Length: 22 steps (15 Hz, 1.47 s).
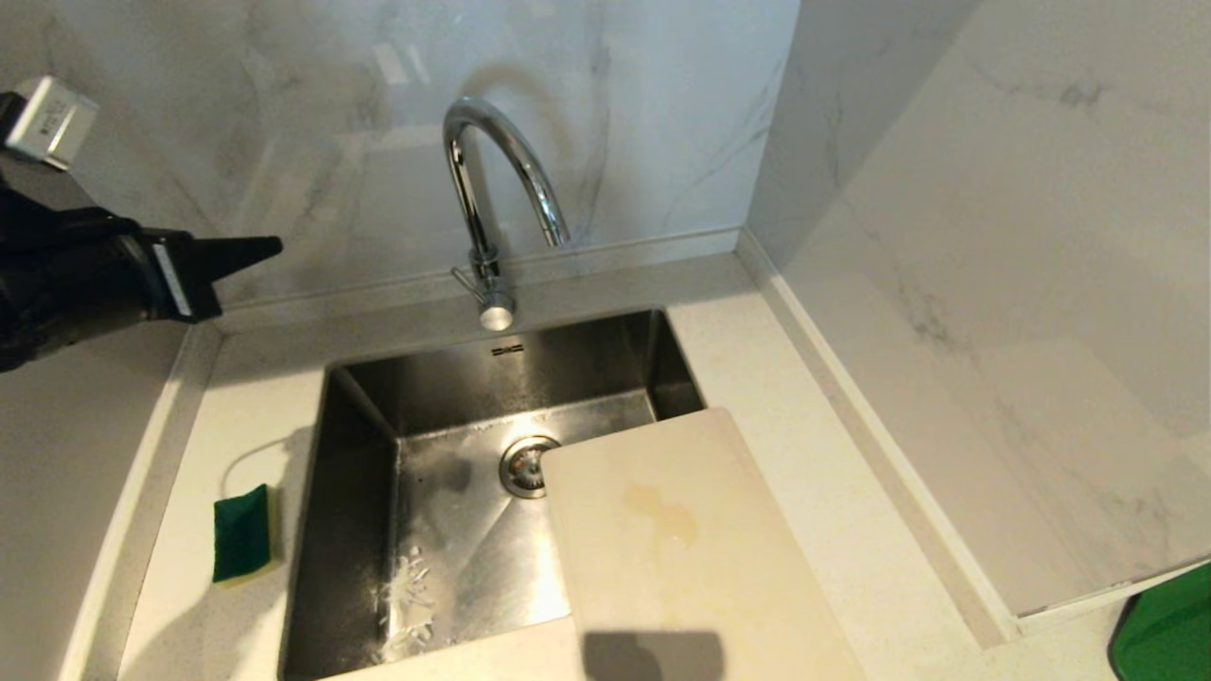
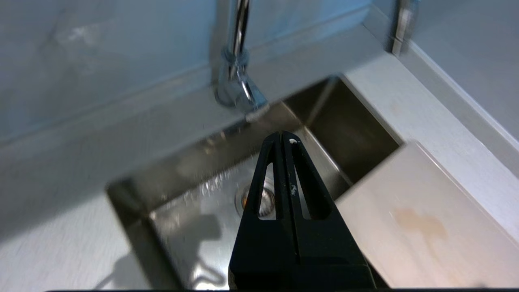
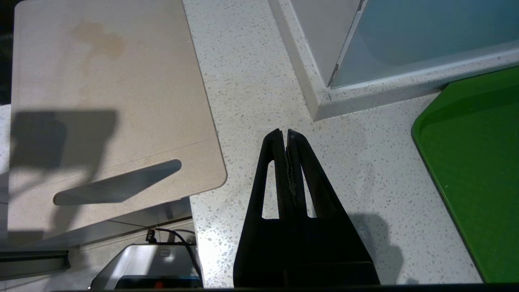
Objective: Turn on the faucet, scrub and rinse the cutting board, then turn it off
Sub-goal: Turn on the tap
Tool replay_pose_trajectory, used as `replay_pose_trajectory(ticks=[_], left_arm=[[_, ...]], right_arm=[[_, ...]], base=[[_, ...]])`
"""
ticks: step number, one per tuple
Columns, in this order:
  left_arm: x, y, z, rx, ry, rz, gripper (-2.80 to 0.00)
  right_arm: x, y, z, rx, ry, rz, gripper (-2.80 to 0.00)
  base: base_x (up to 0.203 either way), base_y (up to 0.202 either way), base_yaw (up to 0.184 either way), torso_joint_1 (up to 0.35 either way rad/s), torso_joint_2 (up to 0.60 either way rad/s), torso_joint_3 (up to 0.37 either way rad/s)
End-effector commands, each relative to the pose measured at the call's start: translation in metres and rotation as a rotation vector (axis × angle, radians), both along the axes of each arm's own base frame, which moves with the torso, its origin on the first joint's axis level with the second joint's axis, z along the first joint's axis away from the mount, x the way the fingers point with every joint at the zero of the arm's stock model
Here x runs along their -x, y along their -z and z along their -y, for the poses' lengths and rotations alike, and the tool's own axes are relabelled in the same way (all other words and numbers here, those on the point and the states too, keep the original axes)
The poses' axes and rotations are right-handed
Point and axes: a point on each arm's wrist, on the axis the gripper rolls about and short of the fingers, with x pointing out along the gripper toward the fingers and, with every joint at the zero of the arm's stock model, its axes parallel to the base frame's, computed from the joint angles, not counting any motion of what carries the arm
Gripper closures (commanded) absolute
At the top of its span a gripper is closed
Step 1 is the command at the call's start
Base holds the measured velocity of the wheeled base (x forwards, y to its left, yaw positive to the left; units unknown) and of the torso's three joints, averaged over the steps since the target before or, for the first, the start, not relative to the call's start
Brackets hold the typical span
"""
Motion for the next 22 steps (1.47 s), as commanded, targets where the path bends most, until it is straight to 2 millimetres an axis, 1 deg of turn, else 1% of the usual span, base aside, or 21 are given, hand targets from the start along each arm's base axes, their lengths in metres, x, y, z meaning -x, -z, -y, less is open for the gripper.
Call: replay_pose_trajectory(ticks=[1,3,5,8,9,11,14,18,20,22], left_arm=[[-0.053,0.021,0.020,0.001,-0.034,-0.043,0.00],[-0.071,0.014,0.040,0.072,-0.086,-0.030,0.00],[-0.088,0.017,0.059,0.110,-0.119,-0.050,0.00],[-0.111,0.022,0.077,0.119,-0.179,-0.054,0.00],[-0.117,0.021,0.080,0.130,-0.207,-0.047,0.00],[-0.129,0.026,0.083,0.150,-0.267,-0.052,0.00],[-0.137,0.034,0.087,0.146,-0.271,-0.063,0.00],[-0.159,0.031,0.093,0.172,-0.275,-0.023,0.00],[-0.169,0.026,0.093,0.216,-0.313,-0.006,0.00],[-0.180,0.032,0.088,0.214,-0.356,-0.032,0.00]], right_arm=[[0.000,0.000,0.000,0.001,0.000,-0.002,0.00],[0.000,0.000,0.000,0.001,0.000,-0.002,0.00],[0.000,0.000,0.000,0.001,0.000,-0.002,0.00],[0.000,0.000,0.000,0.001,0.000,-0.002,0.00],[0.000,0.000,0.000,0.001,0.000,-0.002,0.00],[0.000,0.000,0.000,0.001,0.000,-0.002,0.00],[0.000,0.000,0.000,0.001,0.000,-0.002,0.00],[0.000,0.000,0.000,0.001,0.000,-0.002,0.00],[0.000,0.000,0.000,0.001,0.000,-0.002,0.00],[0.000,0.000,0.000,0.001,0.000,-0.002,0.00]], base=[[0.000,0.000,0.000,0.000,0.00,0.000],[0.000,0.000,0.000,0.000,0.00,0.000],[0.000,0.000,0.000,0.000,0.00,0.000],[0.000,0.000,0.000,0.000,0.00,0.000],[0.000,0.000,0.000,0.000,0.00,0.000],[0.000,0.000,0.000,0.000,0.00,0.000],[0.000,0.000,0.000,0.000,0.00,0.000],[0.000,0.000,0.000,0.000,0.00,0.000],[0.000,0.000,0.000,0.000,0.00,0.000],[0.000,0.000,0.000,0.000,0.00,0.000]])
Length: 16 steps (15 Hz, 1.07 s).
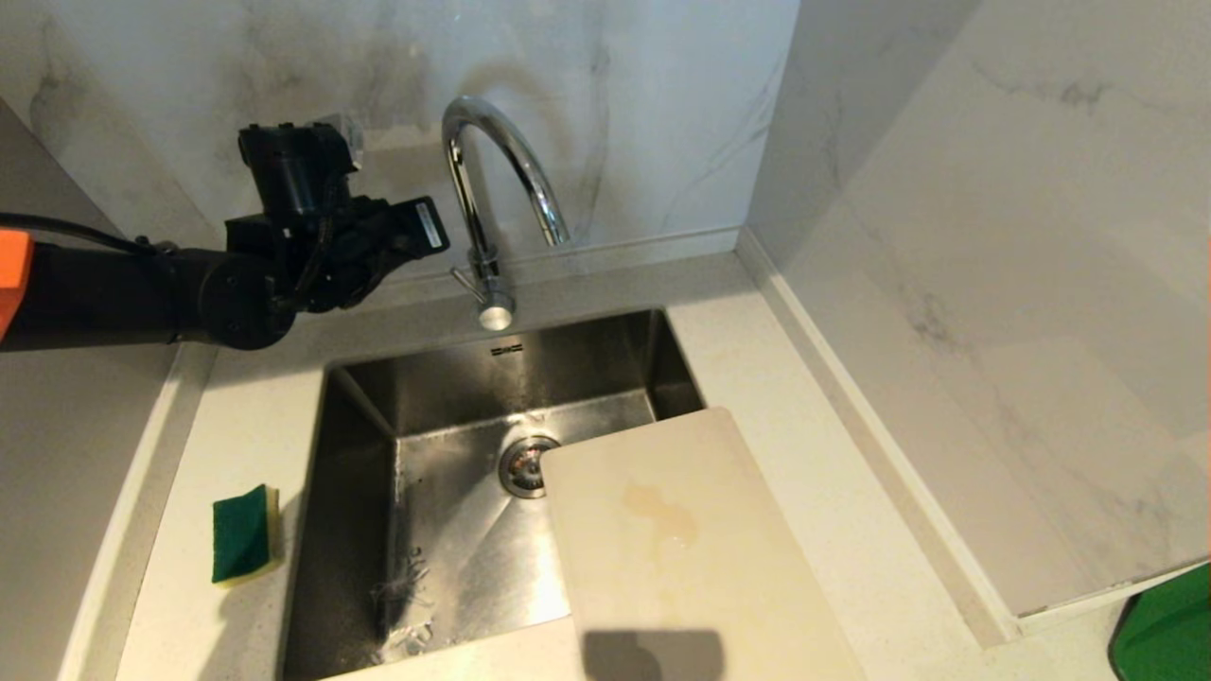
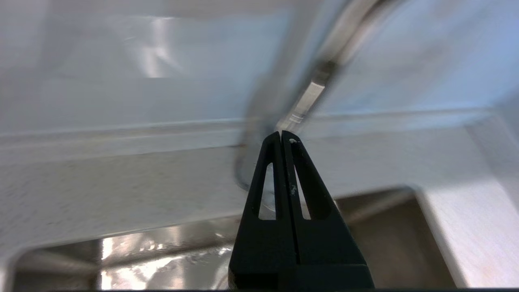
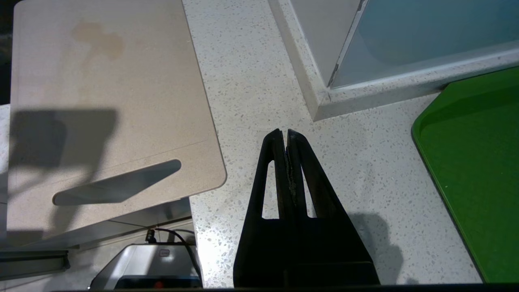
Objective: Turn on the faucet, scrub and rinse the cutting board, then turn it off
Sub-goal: Turn on the tap
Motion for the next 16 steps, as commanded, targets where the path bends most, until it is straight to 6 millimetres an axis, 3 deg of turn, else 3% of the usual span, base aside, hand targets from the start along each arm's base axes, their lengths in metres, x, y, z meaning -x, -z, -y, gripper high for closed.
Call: replay_pose_trajectory(ticks=[1,5,9,16], left_arm=[[-0.015,0.012,0.000,-0.003,-0.020,-0.019,0.00],[-0.034,0.026,0.003,-0.009,-0.030,-0.040,0.00],[-0.051,0.033,-0.009,0.017,-0.054,-0.043,0.00],[-0.051,0.040,-0.007,0.118,0.022,-0.138,0.00]], right_arm=[[0.000,0.000,0.000,0.001,0.000,-0.003,0.00],[0.000,0.000,0.000,0.001,0.000,-0.003,0.00],[0.000,0.000,0.000,0.001,0.000,-0.003,0.00],[0.000,0.000,0.000,0.001,0.000,-0.003,0.00]], base=[[0.000,0.000,0.000,0.000,0.00,0.000],[0.000,0.000,0.000,0.000,0.00,0.000],[0.000,0.000,0.000,0.000,0.00,0.000],[0.000,0.000,0.000,0.000,0.00,0.000]])
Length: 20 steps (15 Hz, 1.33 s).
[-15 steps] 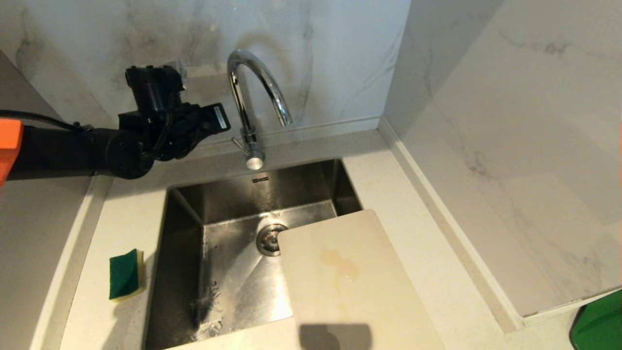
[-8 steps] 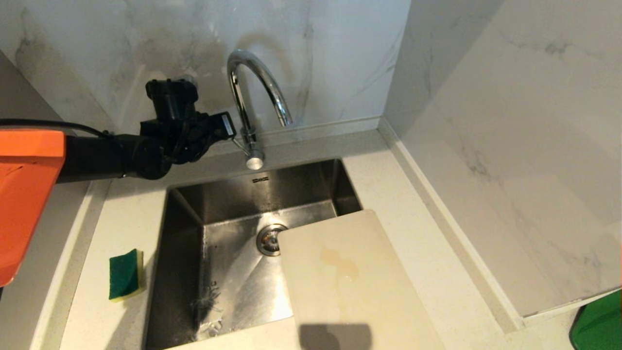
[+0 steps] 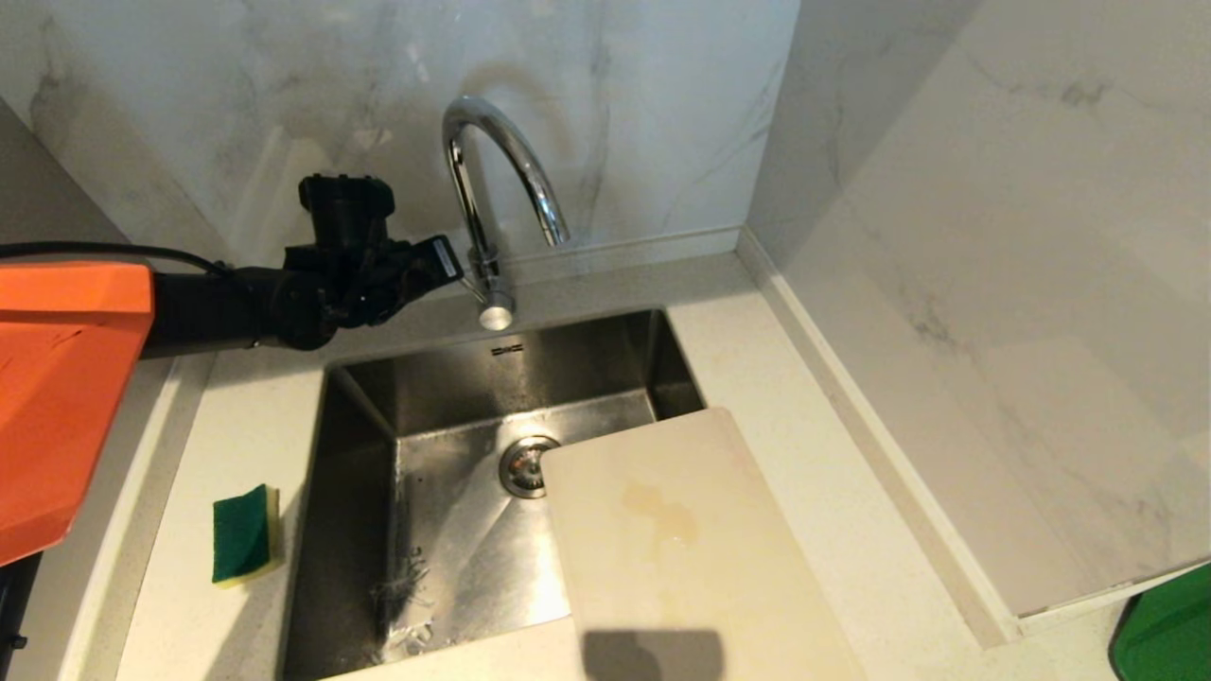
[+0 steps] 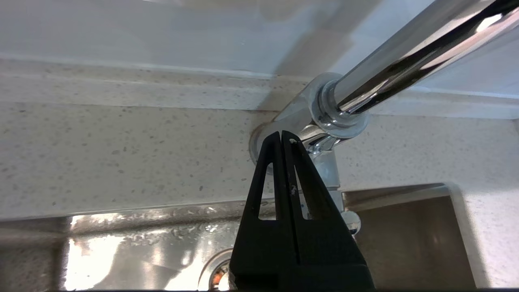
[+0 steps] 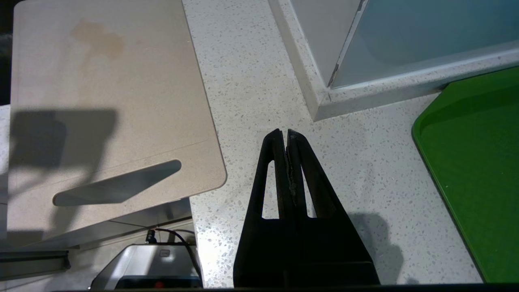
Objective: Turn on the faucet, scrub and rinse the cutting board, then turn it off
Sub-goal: Turn on the tap
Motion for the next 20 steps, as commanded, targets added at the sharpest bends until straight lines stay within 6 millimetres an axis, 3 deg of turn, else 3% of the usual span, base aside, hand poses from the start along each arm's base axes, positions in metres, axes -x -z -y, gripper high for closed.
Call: replay_pose_trajectory(ticks=[1,12,20], left_arm=[[0.000,-0.001,0.000,0.009,0.006,0.008,0.00],[0.004,-0.008,0.010,0.071,0.038,0.037,0.00],[0.009,0.000,0.025,0.058,0.068,-0.016,0.00]], right_arm=[[0.000,0.000,0.000,0.001,0.000,-0.002,0.00],[0.000,0.000,0.000,0.001,0.000,-0.002,0.00],[0.000,0.000,0.000,0.001,0.000,-0.002,0.00]], base=[[0.000,0.000,0.000,0.000,0.00,0.000],[0.000,0.000,0.000,0.000,0.00,0.000],[0.000,0.000,0.000,0.000,0.00,0.000]])
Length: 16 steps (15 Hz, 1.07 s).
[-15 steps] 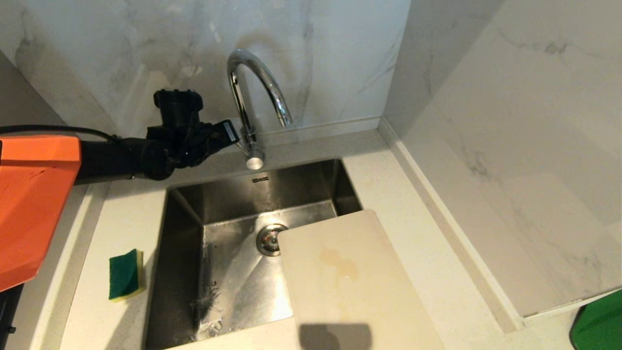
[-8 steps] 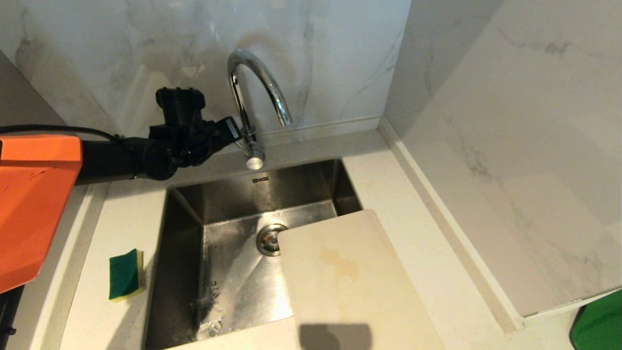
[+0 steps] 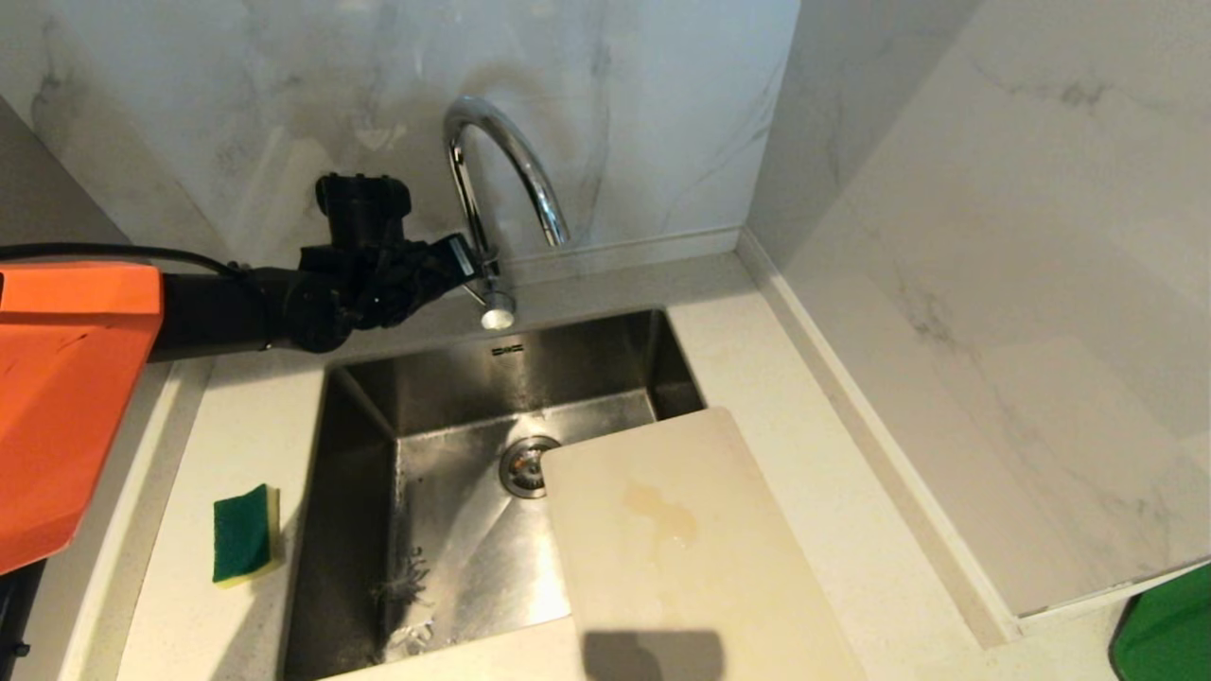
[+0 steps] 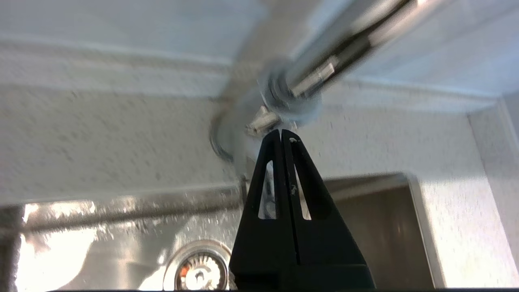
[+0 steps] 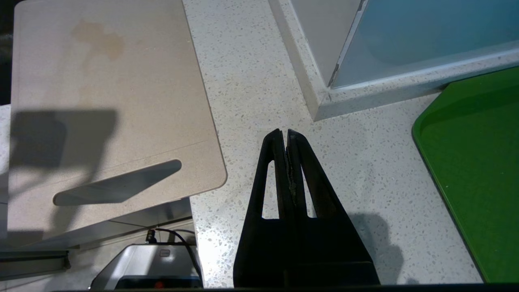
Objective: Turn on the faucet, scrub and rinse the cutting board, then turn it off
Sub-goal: Turn on the tap
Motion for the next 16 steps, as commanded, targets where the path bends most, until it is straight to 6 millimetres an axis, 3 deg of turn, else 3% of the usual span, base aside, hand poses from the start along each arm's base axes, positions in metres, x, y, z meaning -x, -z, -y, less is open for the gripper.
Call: replay_pose_trajectory(ticks=[1,7,10,12,16], left_arm=[[0.003,-0.001,0.006,0.002,0.011,-0.001,0.00],[0.012,0.012,0.006,-0.032,0.013,-0.083,0.00],[0.018,0.005,0.004,-0.030,0.006,-0.073,0.00],[0.028,-0.017,0.000,-0.017,0.004,-0.031,0.00],[0.074,-0.084,-0.018,-0.043,-0.004,0.052,0.00]], right_arm=[[0.000,0.000,0.000,0.001,0.000,-0.003,0.00],[0.000,0.000,0.000,0.001,0.000,-0.003,0.00],[0.000,0.000,0.000,0.001,0.000,-0.003,0.00],[0.000,0.000,0.000,0.001,0.000,-0.003,0.00],[0.000,0.000,0.000,0.001,0.000,-0.003,0.00]], base=[[0.000,0.000,0.000,0.000,0.00,0.000],[0.000,0.000,0.000,0.000,0.00,0.000],[0.000,0.000,0.000,0.000,0.00,0.000],[0.000,0.000,0.000,0.000,0.00,0.000],[0.000,0.000,0.000,0.000,0.00,0.000]])
